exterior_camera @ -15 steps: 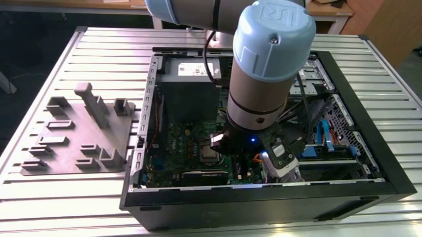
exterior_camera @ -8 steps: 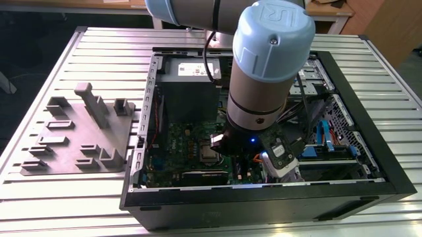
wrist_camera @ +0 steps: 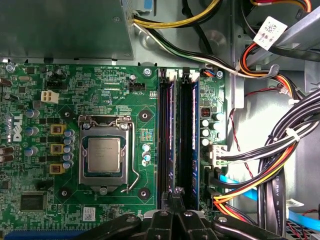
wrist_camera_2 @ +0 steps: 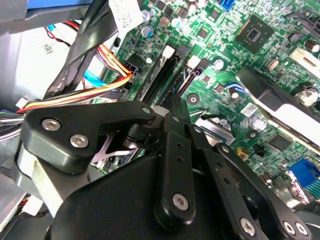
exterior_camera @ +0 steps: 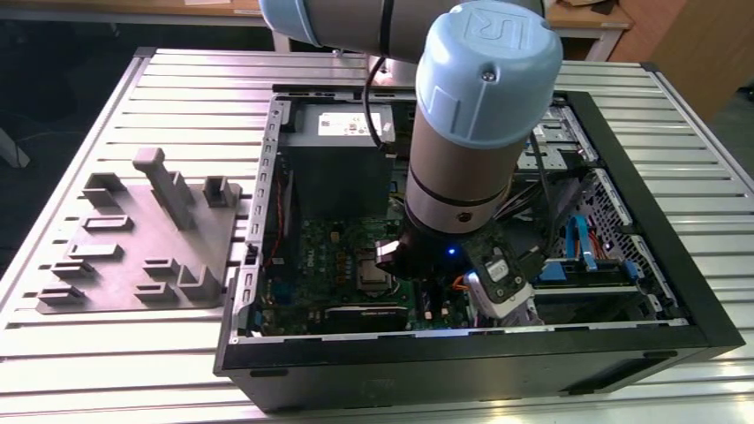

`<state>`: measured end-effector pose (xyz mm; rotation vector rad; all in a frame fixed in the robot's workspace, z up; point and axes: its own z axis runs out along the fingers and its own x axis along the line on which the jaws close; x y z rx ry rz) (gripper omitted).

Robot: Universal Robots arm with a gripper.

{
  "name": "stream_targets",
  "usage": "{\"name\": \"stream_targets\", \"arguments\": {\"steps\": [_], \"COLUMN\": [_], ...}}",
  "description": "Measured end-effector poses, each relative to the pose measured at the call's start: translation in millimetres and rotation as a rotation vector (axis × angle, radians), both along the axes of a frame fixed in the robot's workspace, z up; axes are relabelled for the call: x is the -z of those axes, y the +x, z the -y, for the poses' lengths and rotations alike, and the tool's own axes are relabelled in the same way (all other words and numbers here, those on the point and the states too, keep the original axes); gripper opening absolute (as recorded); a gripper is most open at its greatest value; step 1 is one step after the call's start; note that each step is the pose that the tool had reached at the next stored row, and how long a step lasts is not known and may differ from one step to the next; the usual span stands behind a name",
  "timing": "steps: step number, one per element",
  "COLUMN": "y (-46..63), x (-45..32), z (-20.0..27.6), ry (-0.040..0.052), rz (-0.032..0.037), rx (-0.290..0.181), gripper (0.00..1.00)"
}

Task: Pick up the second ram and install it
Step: 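Press down the second ram until it locks into place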

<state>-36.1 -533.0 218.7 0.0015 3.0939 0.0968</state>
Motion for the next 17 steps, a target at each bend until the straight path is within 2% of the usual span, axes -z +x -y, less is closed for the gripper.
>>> {"name": "stream_targets", "arguments": {"steps": [8, 11, 13, 17], "y": [0.0, 0.1, 0.0, 0.0], "x": [2.3, 0.3, -8.0, -19.4], "z": [0.0, -0.3, 0.0, 0.0], "ry": [-0.0001, 0.0022, 0.0002, 0.0001], "rz": [0.0000, 0.0006, 0.0001, 0.0001], "rx": [0.000, 0.000, 0.000, 0.000], "gripper": [0.10, 0.10, 0.10, 0.10]}}
